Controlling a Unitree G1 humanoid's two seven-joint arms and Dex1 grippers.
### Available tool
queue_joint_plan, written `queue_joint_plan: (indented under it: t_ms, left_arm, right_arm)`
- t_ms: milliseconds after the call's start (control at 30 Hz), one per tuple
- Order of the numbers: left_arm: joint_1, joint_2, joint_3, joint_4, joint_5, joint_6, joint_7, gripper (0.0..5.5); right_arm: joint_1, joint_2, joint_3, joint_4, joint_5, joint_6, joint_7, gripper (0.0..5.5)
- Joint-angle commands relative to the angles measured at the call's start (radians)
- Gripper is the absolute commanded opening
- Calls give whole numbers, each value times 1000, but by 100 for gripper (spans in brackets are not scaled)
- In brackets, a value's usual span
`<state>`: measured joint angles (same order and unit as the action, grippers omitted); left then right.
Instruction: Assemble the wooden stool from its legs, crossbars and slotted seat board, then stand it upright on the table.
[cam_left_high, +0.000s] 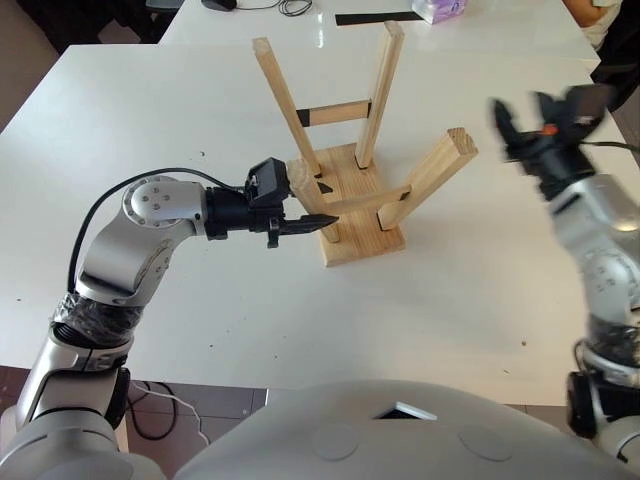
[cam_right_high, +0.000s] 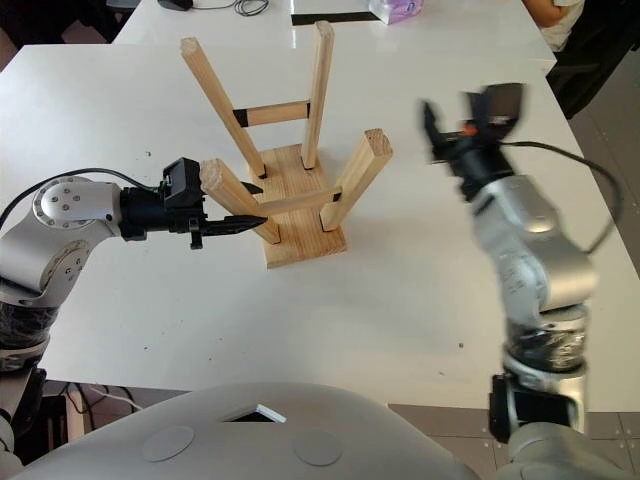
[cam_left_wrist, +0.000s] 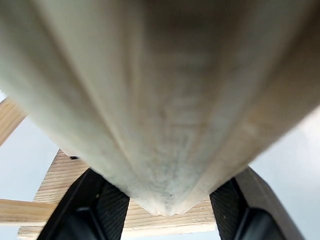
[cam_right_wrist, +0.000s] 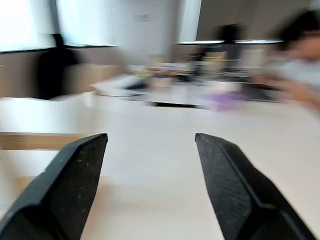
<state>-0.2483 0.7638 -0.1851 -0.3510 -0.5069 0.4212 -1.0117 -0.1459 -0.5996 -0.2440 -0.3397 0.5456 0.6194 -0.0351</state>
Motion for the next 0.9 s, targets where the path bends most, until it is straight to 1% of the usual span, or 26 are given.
queue_joint_plan:
  t_ms: [33, 100, 133, 167, 200, 300, 333, 367, 400, 433, 533, 600, 767, 900]
  left_arm:
    - [86, 29, -73, 47, 44, 102, -10, 205]
    - [91, 31, -71, 46, 42, 100, -6, 205]
    - [91, 33, -71, 46, 40, 99, -5, 205]
    - [91, 33, -73, 46, 39, 99, -4, 205]
    - [89, 33, -78, 47, 41, 98, -5, 205]
    - [73, 21, -108, 51, 50, 97, -7, 205]
    - [66, 14, -120, 53, 56, 96, -2, 205]
    - [58, 10, -129, 54, 56, 99, -4, 205]
    - [56, 11, -137, 50, 56, 101, -7, 205]
    - [55, 13, -142, 45, 56, 101, -10, 205]
    - [56, 13, -148, 41, 56, 100, -15, 205]
    - [47, 5, -151, 42, 56, 103, -11, 205]
    - [50, 0, -142, 17, 21, 125, -12, 205]
    - [79, 15, -116, -22, -14, 136, -17, 205]
  right_arm:
    - [22, -140, -181, 317, -196, -208, 8, 324]
    - [25, -144, -152, 342, -284, -274, 5, 324]
    - [27, -123, -124, 314, -313, -284, 1, 324]
    - [25, -73, -64, 234, -311, -265, 7, 324]
    - [15, -4, 32, 116, -280, -238, 30, 324]
    - [-97, 332, 455, -336, 29, -113, 55, 324]
    - [-137, 420, 562, -428, 114, -81, 44, 324]
    - [-163, 473, 610, -471, 158, -57, 26, 324]
    - [-181, 505, 614, -484, 191, -39, 15, 324]
    - [-190, 519, 584, -475, 214, -24, 7, 324]
    - [-203, 522, 461, -427, 241, 23, -19, 324]
    - [-202, 503, 420, -414, 226, 45, -19, 324]
    - [-162, 436, 361, -399, 130, 66, 4, 324]
    - [-121, 346, 252, -347, 80, 34, 58, 324]
